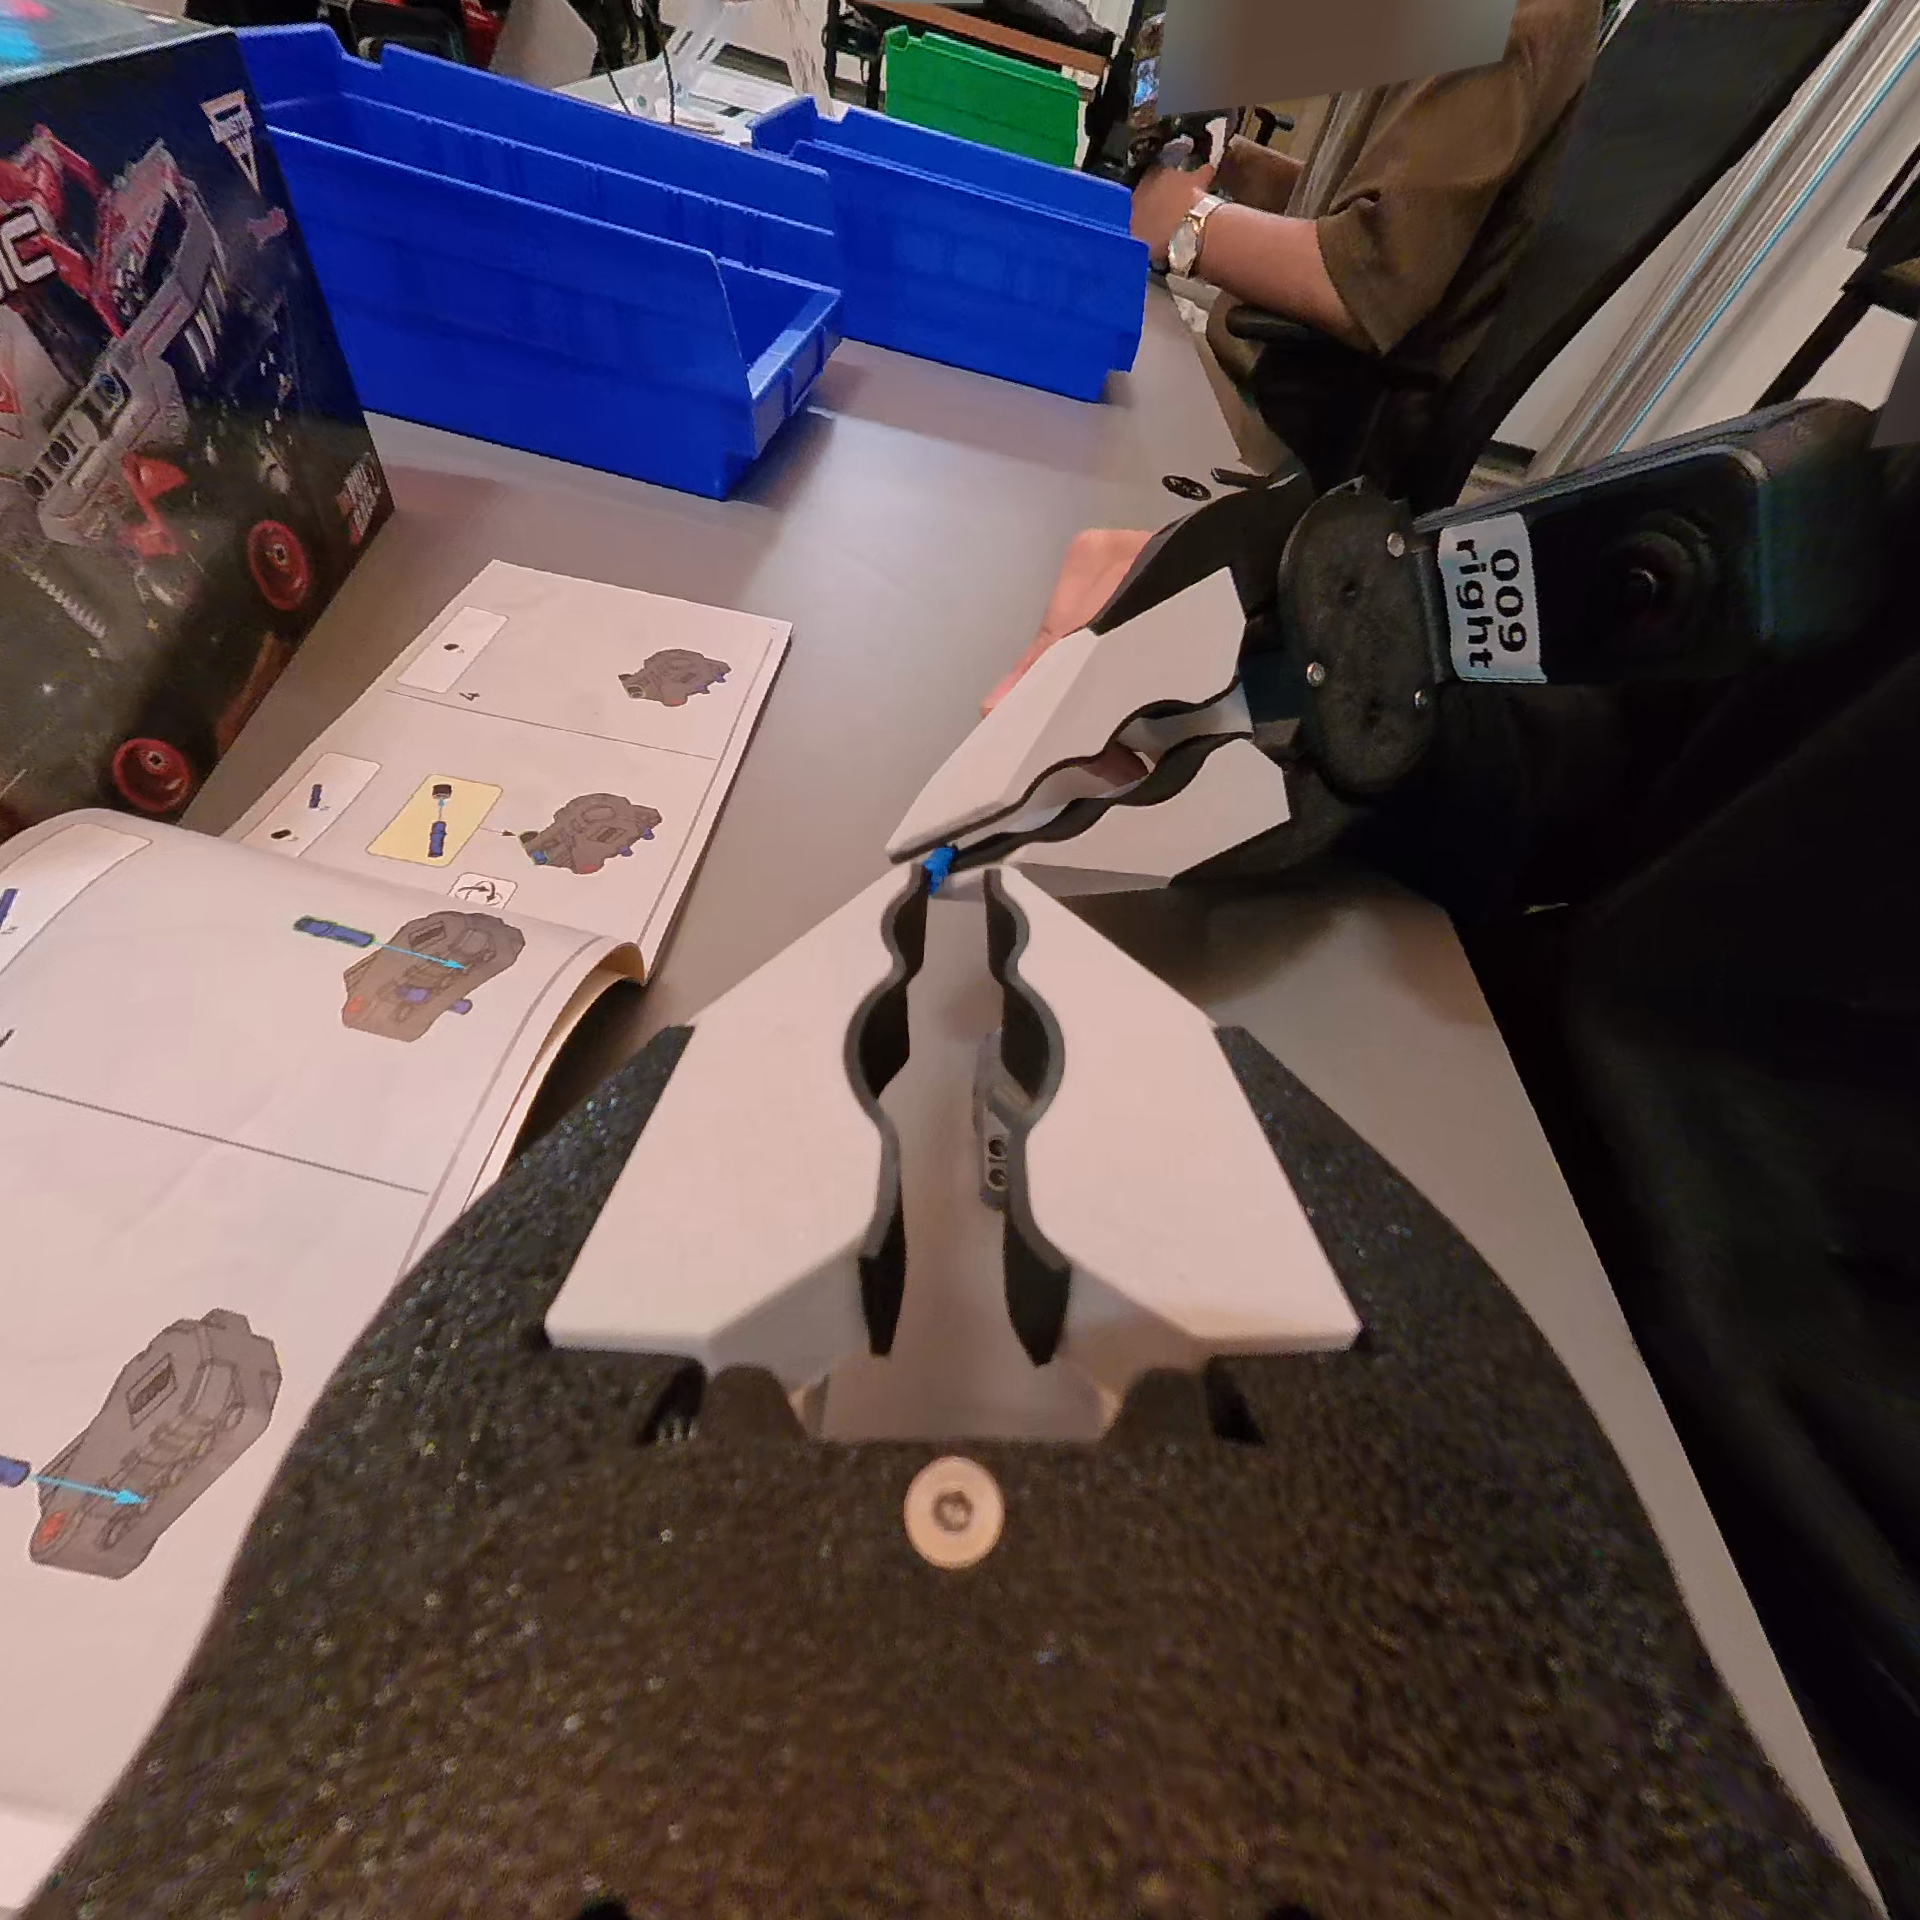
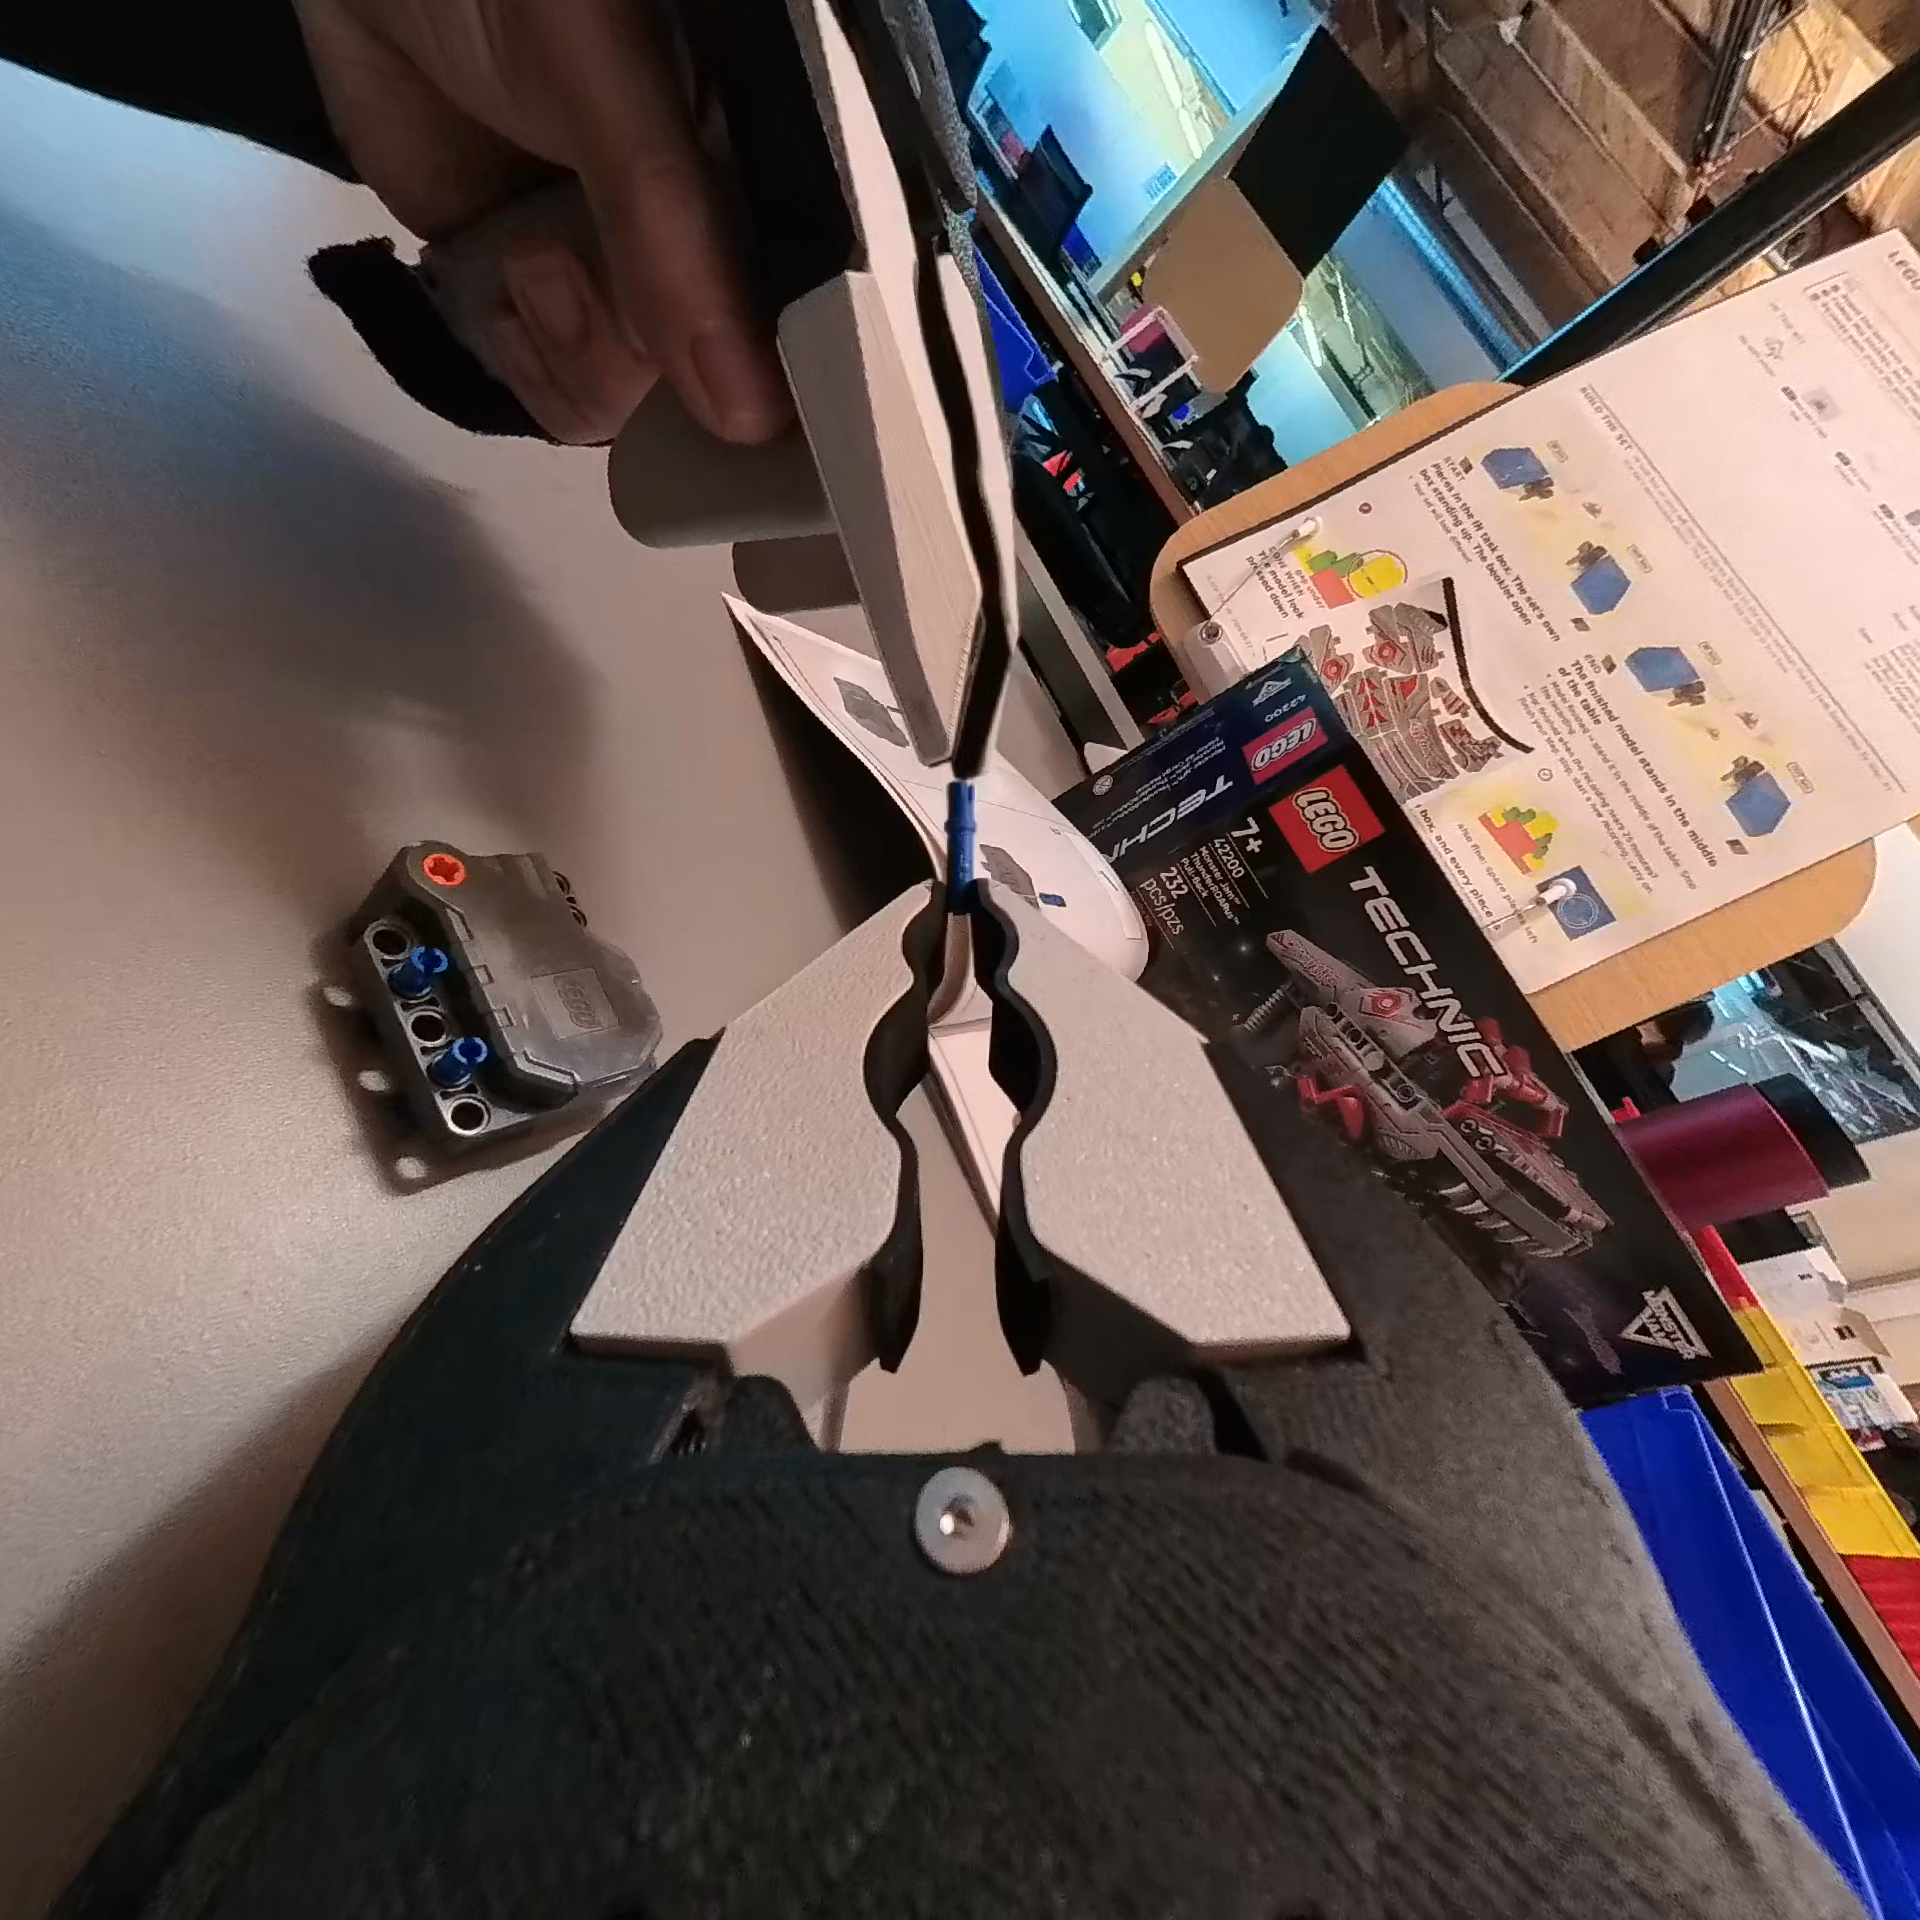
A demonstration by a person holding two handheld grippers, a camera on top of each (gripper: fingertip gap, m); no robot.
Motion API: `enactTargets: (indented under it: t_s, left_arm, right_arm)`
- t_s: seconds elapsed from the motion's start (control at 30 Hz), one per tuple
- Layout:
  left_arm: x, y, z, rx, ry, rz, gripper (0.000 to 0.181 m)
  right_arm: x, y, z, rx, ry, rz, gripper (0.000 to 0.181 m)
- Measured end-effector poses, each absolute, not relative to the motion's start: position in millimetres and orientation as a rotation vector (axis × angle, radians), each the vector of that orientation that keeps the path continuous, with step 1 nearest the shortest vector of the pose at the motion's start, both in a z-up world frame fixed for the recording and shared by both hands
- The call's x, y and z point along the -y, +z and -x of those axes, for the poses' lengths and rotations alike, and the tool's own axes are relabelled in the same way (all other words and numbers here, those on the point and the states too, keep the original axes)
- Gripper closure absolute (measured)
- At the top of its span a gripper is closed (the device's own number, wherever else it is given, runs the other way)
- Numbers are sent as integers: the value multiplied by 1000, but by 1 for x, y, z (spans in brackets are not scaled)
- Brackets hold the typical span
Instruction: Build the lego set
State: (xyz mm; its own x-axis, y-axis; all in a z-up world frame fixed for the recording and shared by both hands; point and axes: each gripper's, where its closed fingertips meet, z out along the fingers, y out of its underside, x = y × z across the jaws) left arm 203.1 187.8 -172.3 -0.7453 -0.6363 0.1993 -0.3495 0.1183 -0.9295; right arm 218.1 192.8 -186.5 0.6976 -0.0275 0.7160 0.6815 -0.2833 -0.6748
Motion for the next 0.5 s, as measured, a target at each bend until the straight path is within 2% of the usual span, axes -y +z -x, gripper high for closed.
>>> enactTargets:
  t_s: [0.5]
  left_arm:
    - [-189,-178,-206,-2158,-1637,983,174]
  right_arm:
    - [-192,-191,-220,505,-730,1763,179]
